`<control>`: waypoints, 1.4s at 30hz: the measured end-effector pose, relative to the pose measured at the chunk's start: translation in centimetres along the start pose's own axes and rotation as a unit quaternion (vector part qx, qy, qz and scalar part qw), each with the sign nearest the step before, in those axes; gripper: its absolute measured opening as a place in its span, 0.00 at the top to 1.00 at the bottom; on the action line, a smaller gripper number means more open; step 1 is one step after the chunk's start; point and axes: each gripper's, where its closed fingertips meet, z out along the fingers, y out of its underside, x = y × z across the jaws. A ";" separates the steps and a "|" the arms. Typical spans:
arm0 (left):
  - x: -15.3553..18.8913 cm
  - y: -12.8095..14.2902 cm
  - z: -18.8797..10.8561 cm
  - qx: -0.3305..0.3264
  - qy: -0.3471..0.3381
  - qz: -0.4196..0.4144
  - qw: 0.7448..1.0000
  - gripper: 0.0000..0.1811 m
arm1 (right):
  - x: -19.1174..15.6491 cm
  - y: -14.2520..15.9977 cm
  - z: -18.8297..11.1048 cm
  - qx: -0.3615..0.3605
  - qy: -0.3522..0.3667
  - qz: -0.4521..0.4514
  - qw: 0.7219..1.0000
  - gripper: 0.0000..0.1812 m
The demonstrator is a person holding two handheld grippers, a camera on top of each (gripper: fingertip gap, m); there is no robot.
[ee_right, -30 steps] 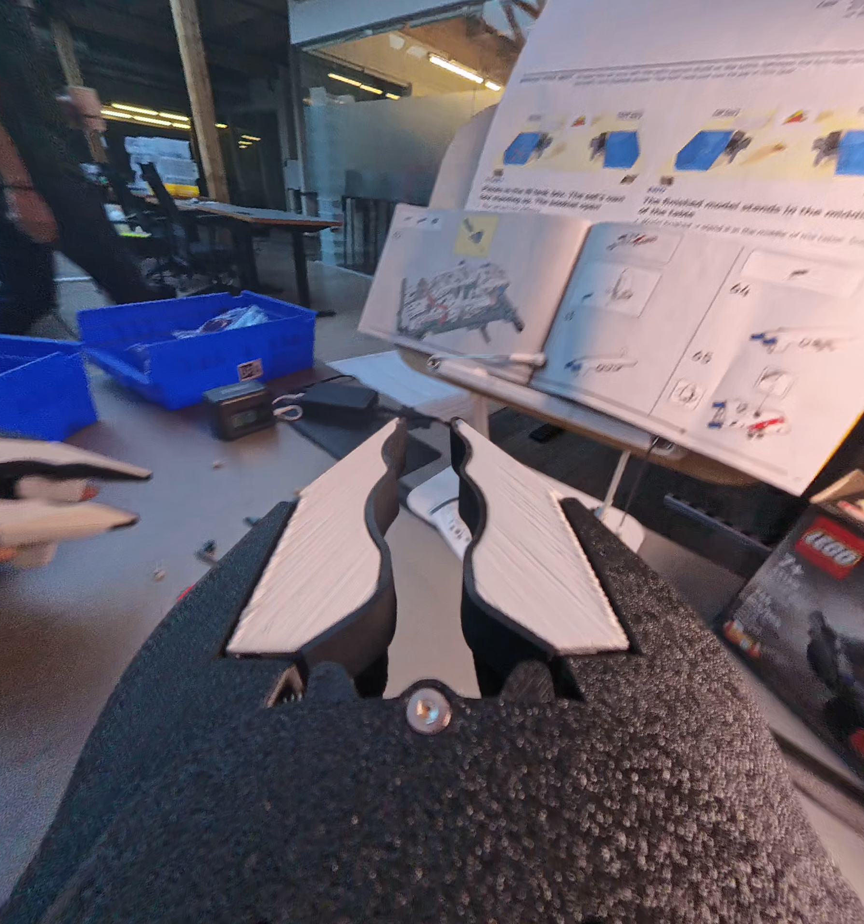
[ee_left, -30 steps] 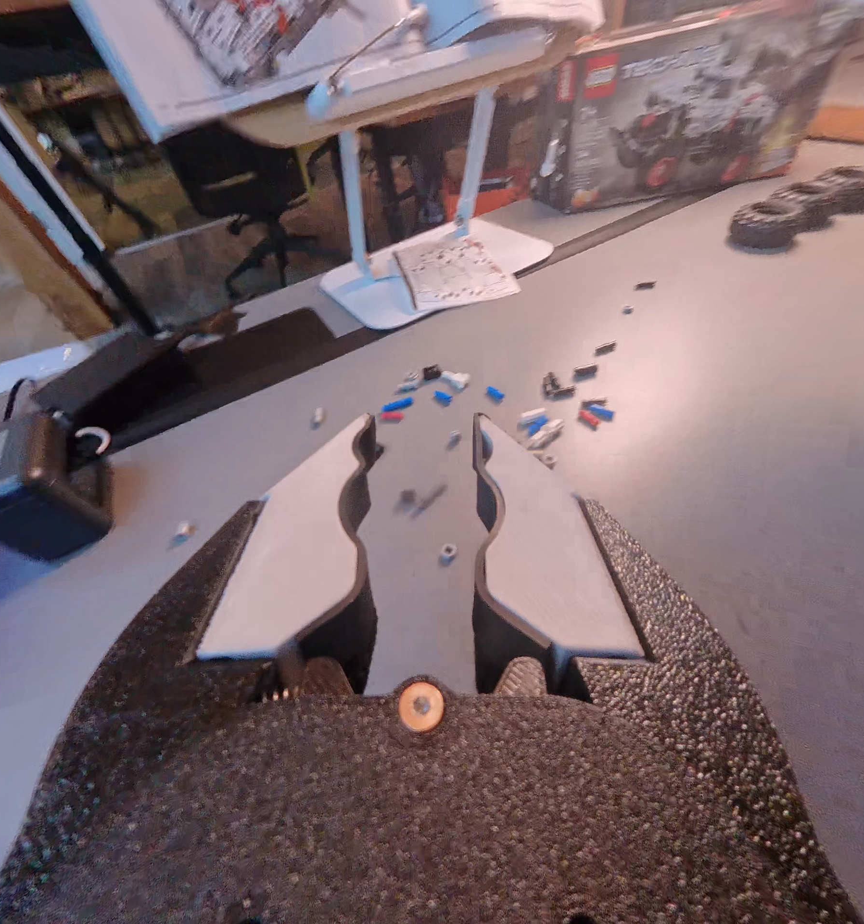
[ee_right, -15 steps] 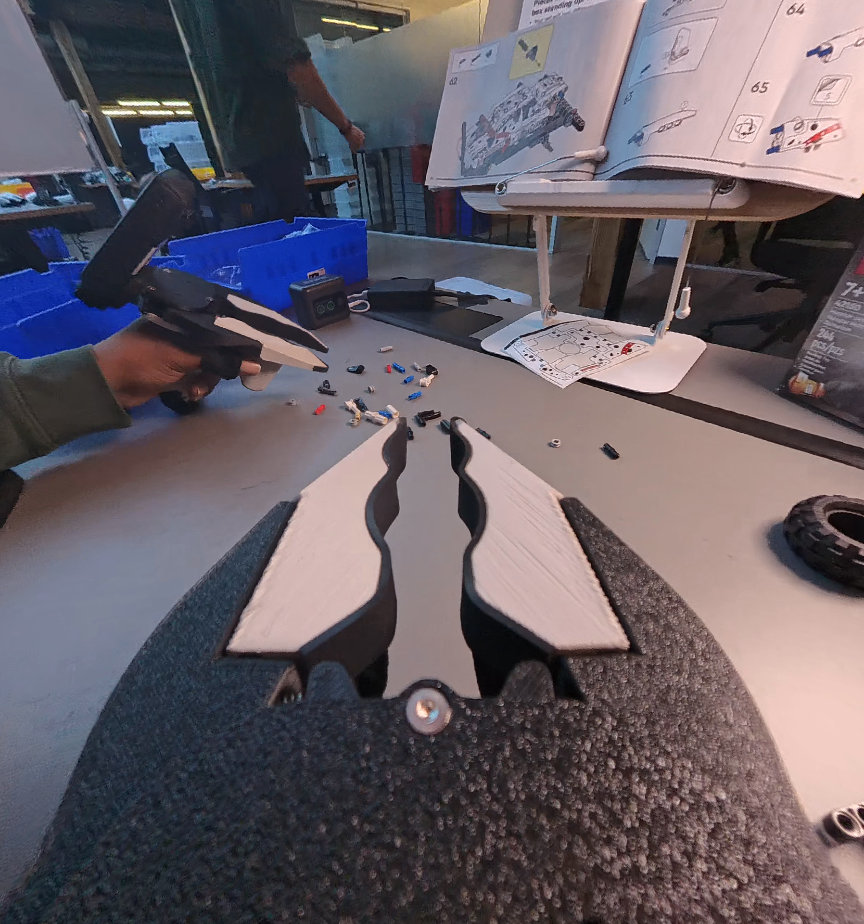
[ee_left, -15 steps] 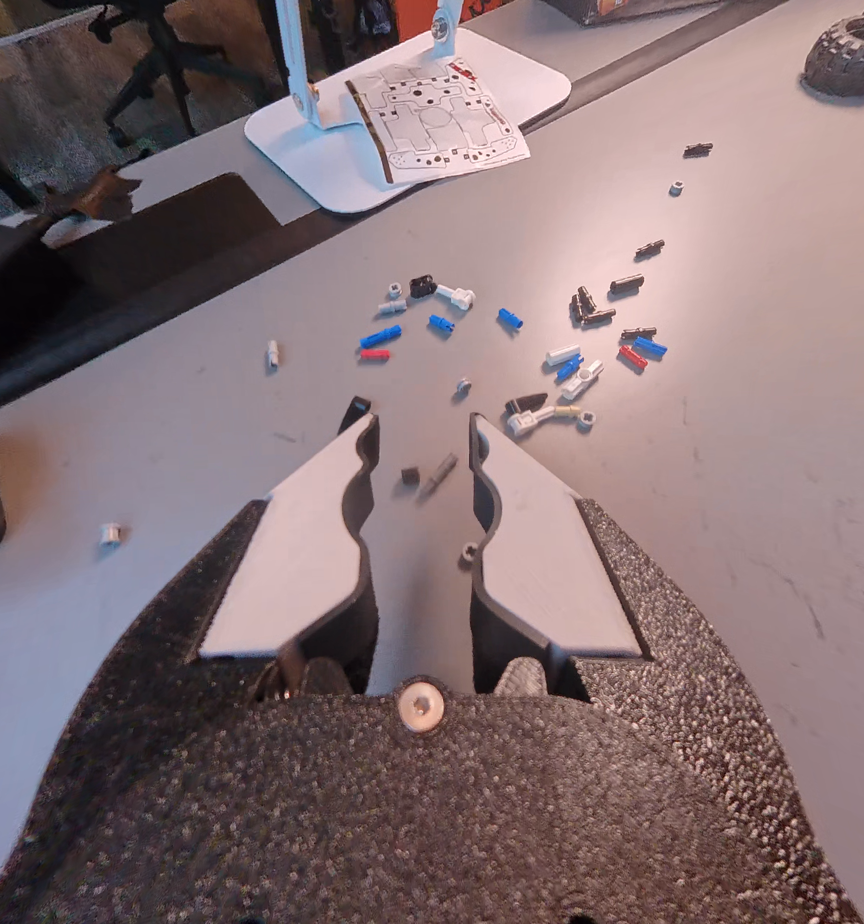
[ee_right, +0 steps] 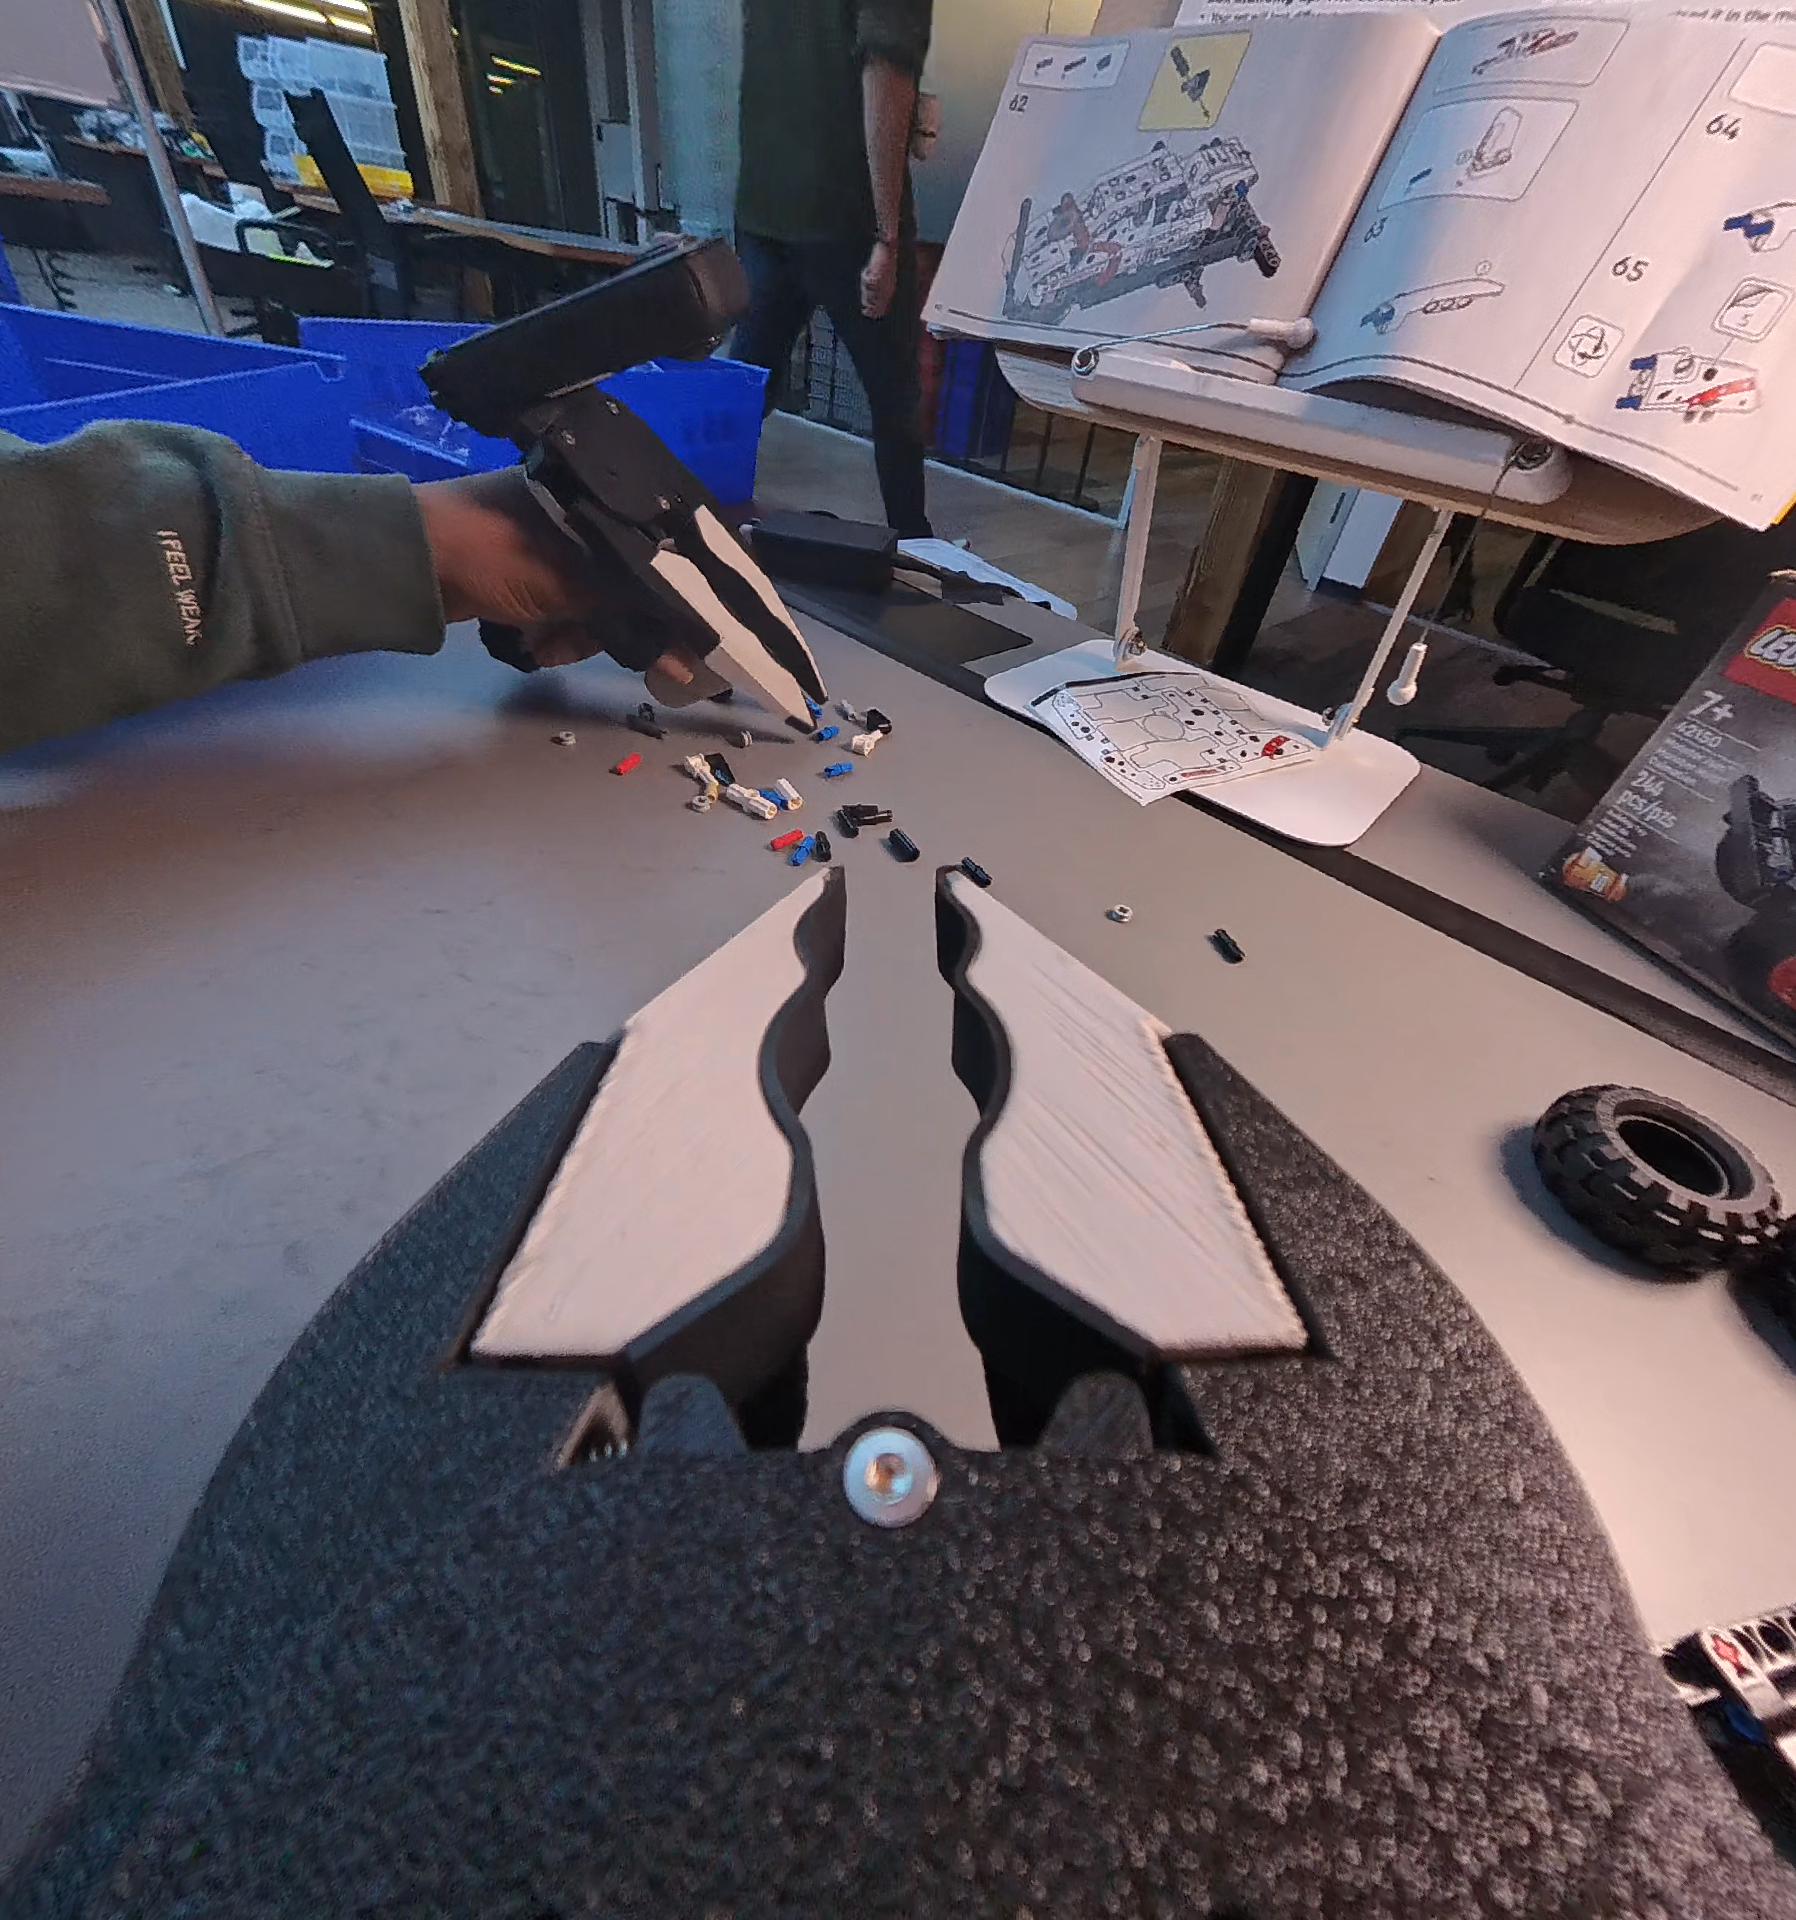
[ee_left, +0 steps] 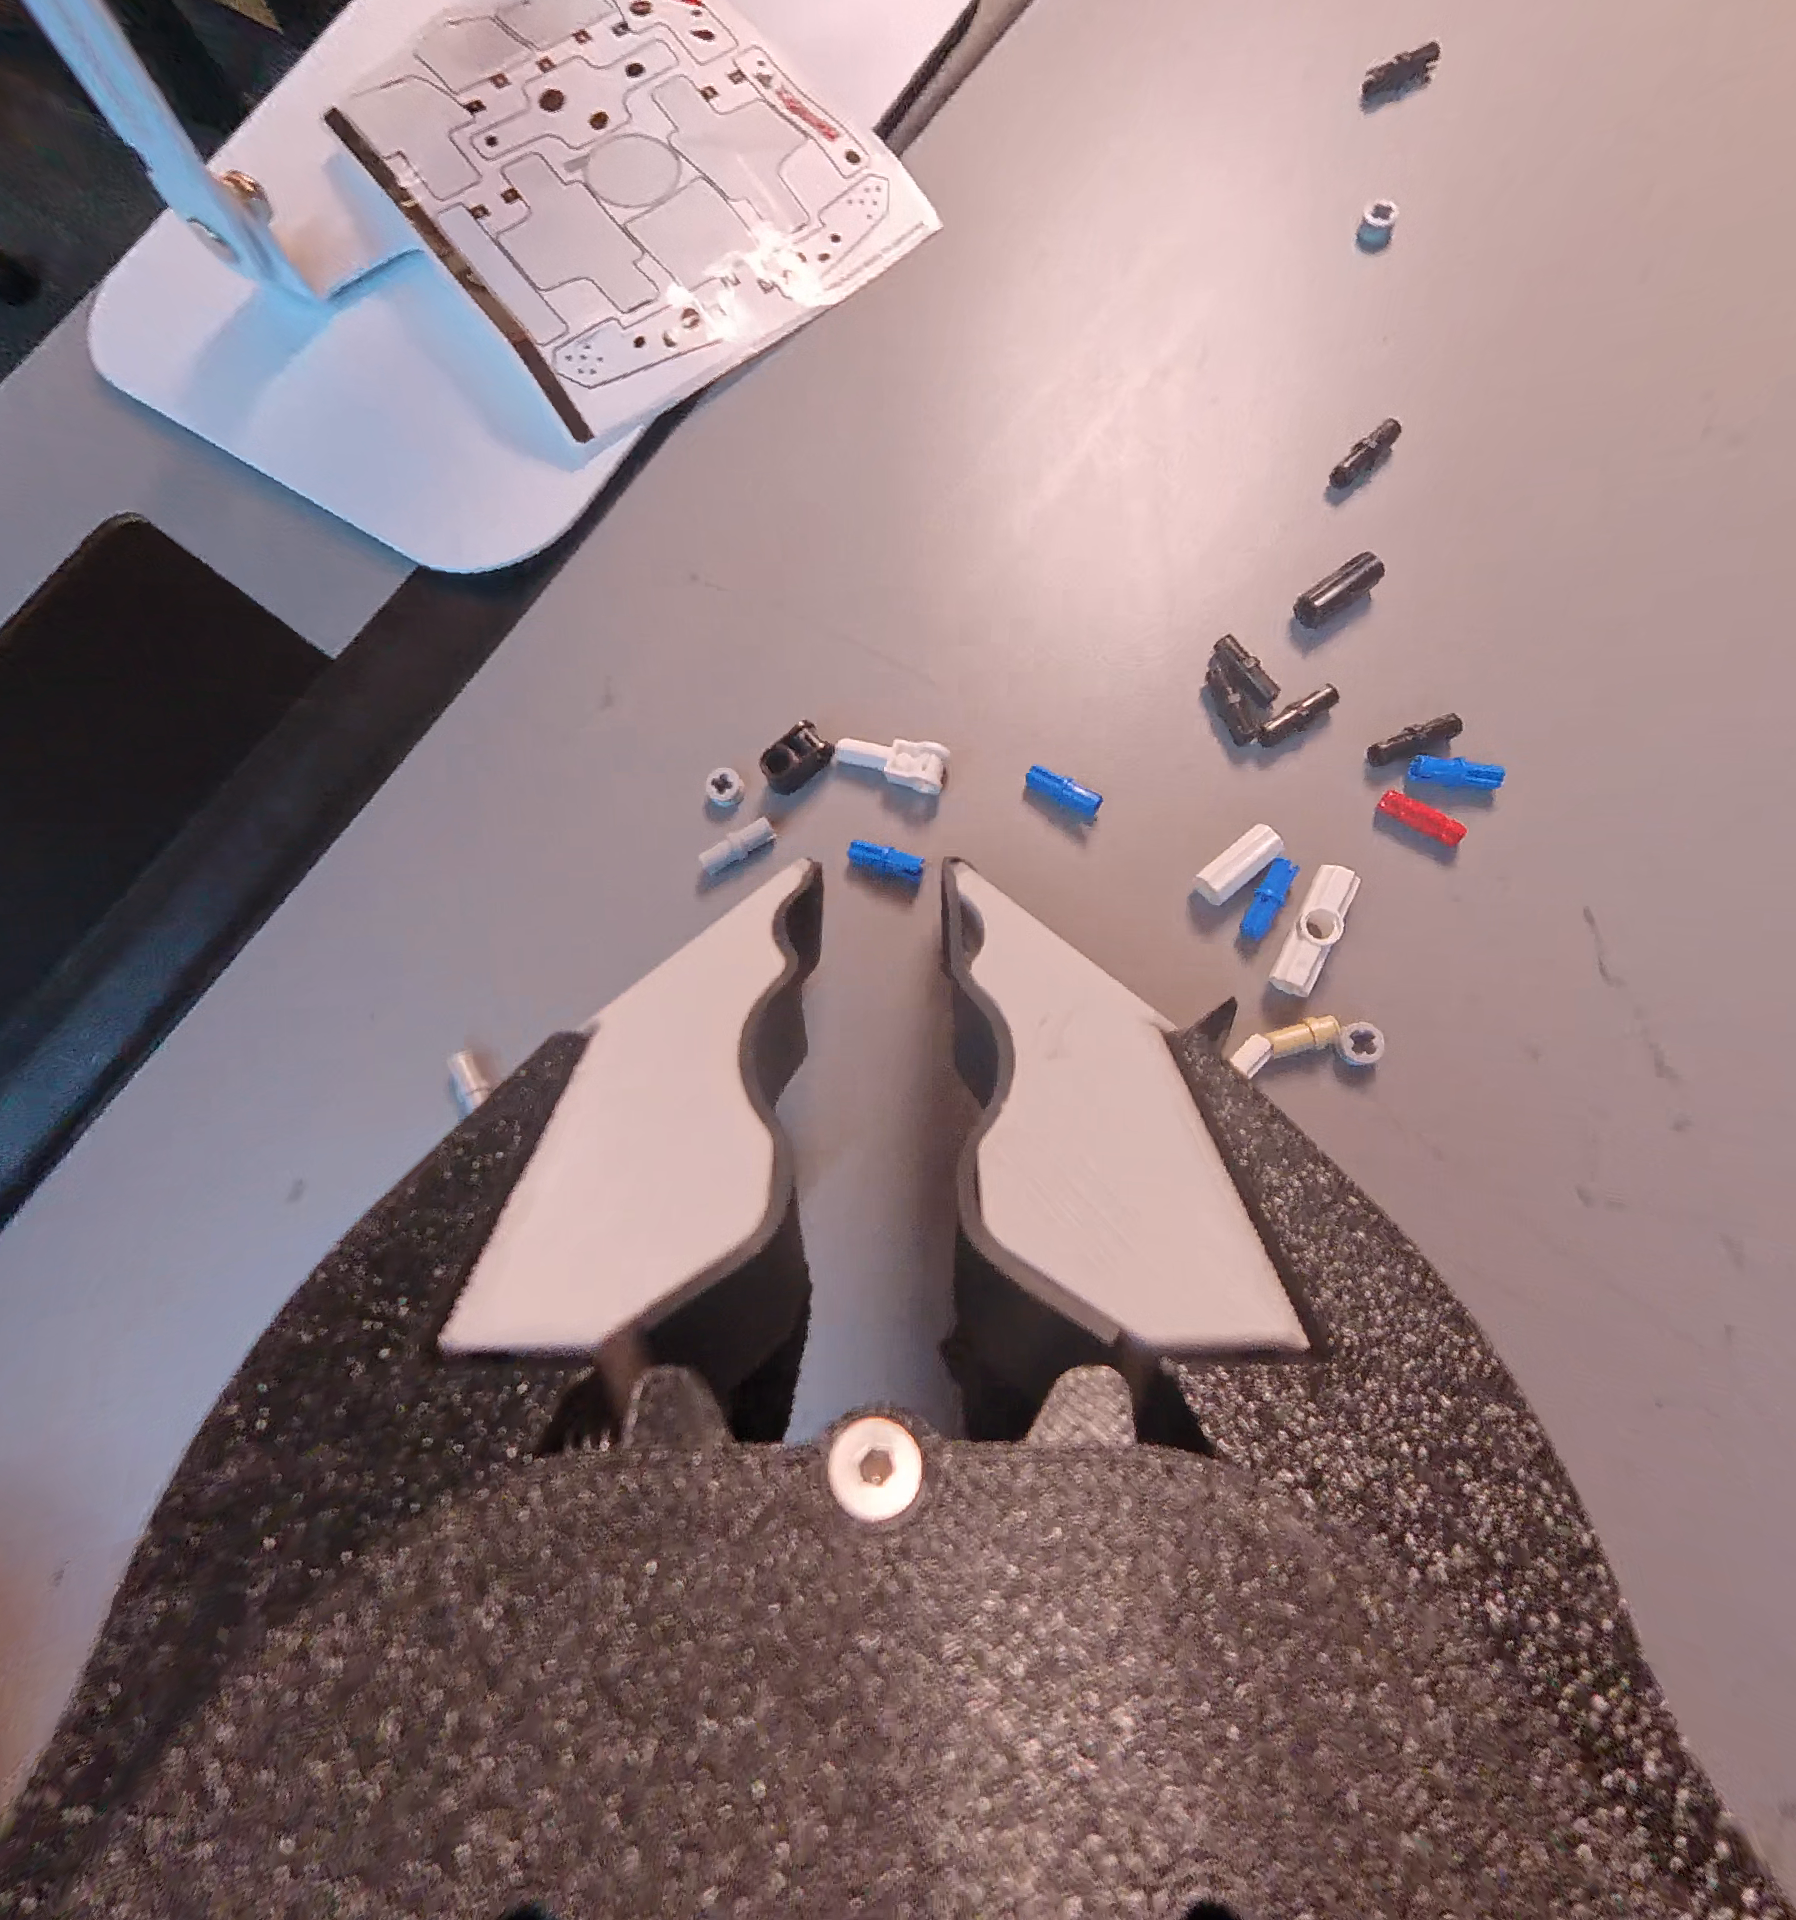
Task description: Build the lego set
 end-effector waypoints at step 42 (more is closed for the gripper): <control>20.7 2.1 -5.9 0.036 0.201 0.055 0.977 0.87 | 1.5 1.3 0.1 -0.027 0.035 -0.008 0.999 0.84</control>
